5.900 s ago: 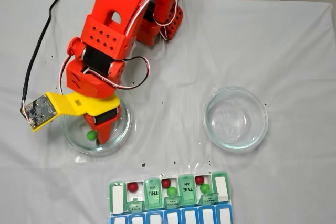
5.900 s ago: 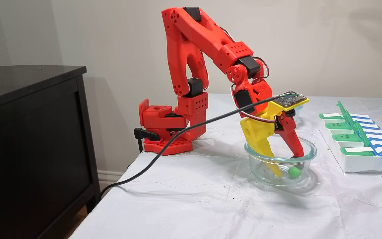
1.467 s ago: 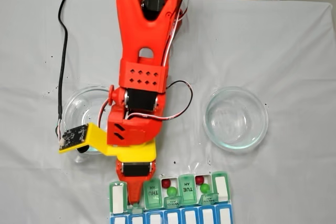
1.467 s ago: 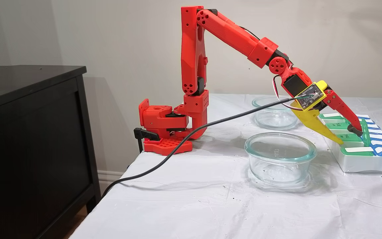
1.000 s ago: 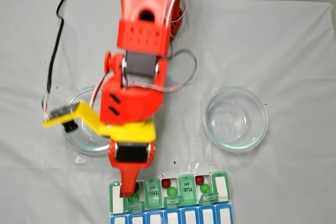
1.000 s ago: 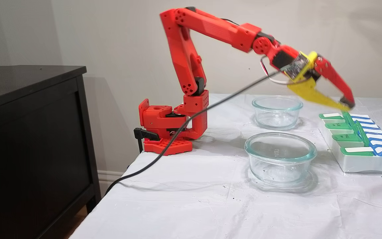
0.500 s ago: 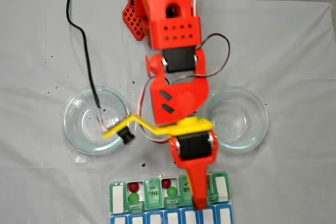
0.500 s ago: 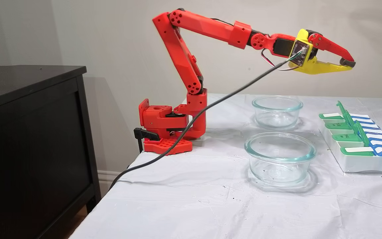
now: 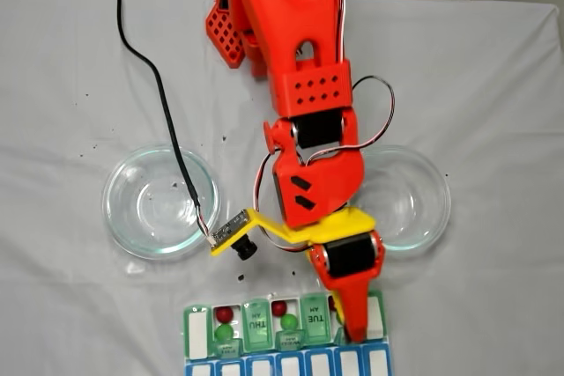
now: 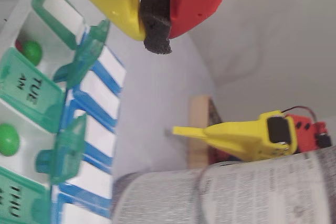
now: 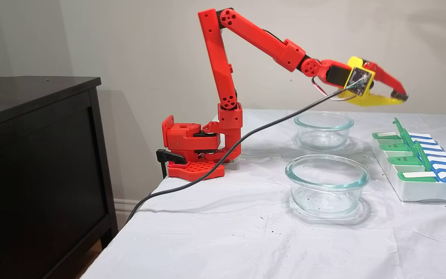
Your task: Sort medicines into box.
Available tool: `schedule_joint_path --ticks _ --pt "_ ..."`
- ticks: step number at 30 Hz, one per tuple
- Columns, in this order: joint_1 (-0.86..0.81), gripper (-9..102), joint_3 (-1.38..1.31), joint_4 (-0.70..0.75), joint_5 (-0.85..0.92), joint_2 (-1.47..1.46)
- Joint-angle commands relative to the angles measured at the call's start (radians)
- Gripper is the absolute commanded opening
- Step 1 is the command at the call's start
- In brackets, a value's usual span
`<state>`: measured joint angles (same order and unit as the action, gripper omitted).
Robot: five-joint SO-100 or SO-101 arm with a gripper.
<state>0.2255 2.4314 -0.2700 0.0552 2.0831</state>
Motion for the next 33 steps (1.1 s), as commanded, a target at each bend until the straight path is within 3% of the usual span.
schedule_joint_path --ticks 1,11,22,33 --pt "-0.029 0 -0.149 0.066 -0.026 -0.015" --pt "-0.008 0 -0.163 0.129 0.003 -0.015" --pt "-0.031 0 -0.175 -0.143 -0.034 -0.074" --pt "0.044 0 -0.229 -0.109 0.029 -0.247"
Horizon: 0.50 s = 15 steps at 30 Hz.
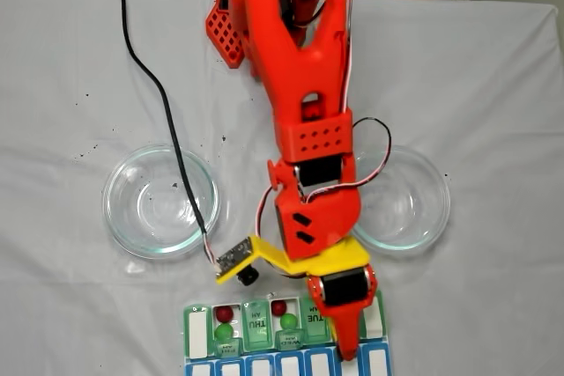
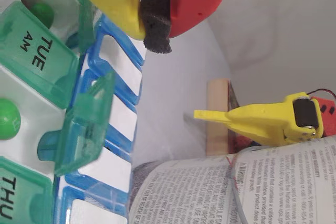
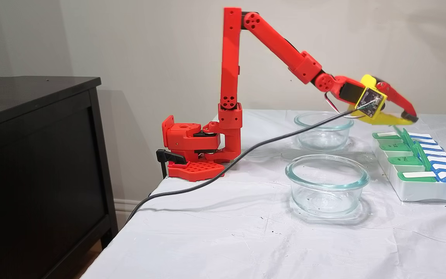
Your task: Sort medicines into box.
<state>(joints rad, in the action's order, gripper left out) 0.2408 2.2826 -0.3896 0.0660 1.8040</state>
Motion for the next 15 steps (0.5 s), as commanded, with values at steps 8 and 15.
schedule_joint_path --ticks 8,15 --pt "0.043 0 -0.058 0.33 0.018 0.195" --pt "0.035 0 -0.044 0.495 0.0 0.238"
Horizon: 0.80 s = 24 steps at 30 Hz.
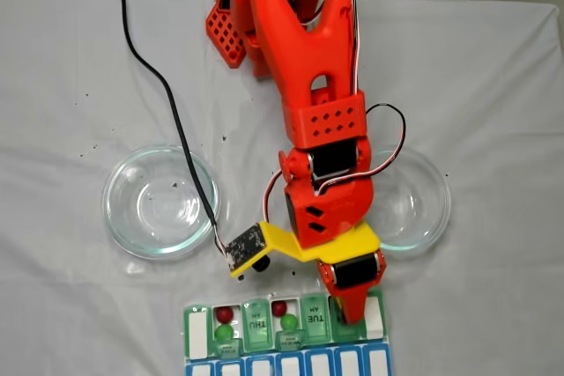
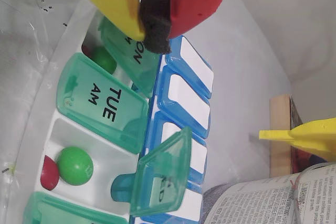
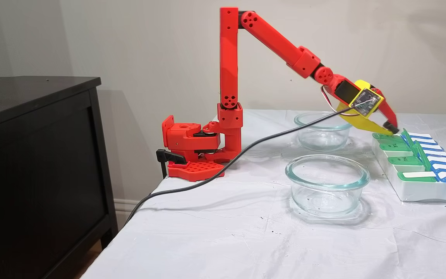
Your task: Sort medicines into box.
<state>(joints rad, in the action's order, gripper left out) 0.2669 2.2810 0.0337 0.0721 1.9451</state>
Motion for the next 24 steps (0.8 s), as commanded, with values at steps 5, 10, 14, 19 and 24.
schedule_joint_path --ticks 5,10,14,19,24 --pt "0.009 0 -0.063 0.172 0.008 0.083" --pt "0.015 0 -0.1 0.236 0.012 0.012" --pt "0.028 0 -0.115 0.285 0.025 -0.046" --pt "0.04 0 -0.121 0.319 0.044 -0.081" --pt "0.023 0 -0.104 0.288 0.051 0.021"
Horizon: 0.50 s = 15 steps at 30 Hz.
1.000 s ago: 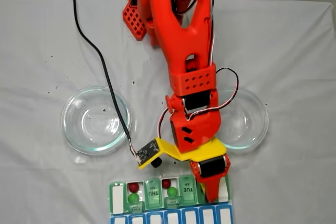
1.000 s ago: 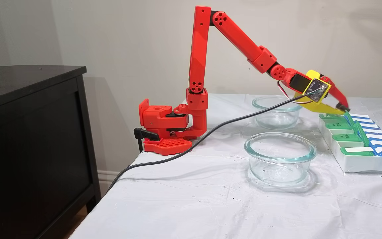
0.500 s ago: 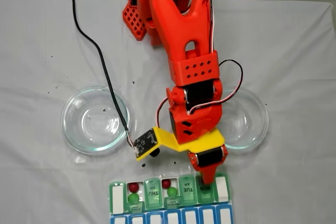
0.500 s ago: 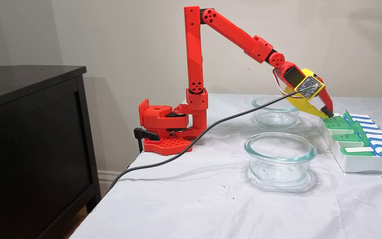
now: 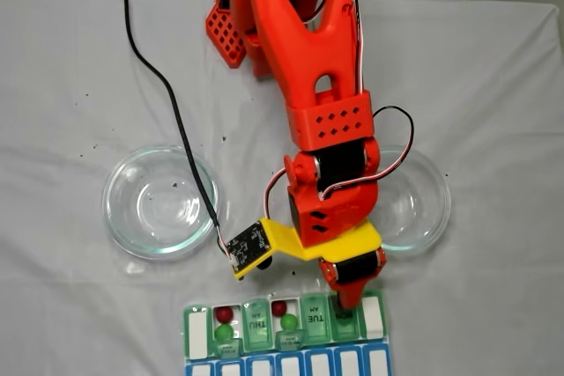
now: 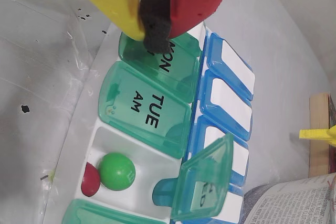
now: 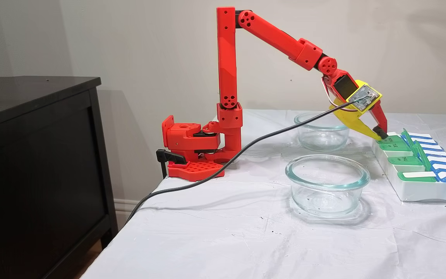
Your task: Sort medicines into box.
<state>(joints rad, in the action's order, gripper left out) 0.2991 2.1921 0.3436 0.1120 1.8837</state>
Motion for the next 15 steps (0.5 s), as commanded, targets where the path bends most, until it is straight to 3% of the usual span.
schedule_joint_path --ticks 1,8,15 --pt "-0.017 0 -0.005 -0.043 0.014 0.129" --pt "-0.11 0 0.144 -0.428 0.048 0.344" --pt "-0.163 0 0.137 -0.56 0.008 0.313"
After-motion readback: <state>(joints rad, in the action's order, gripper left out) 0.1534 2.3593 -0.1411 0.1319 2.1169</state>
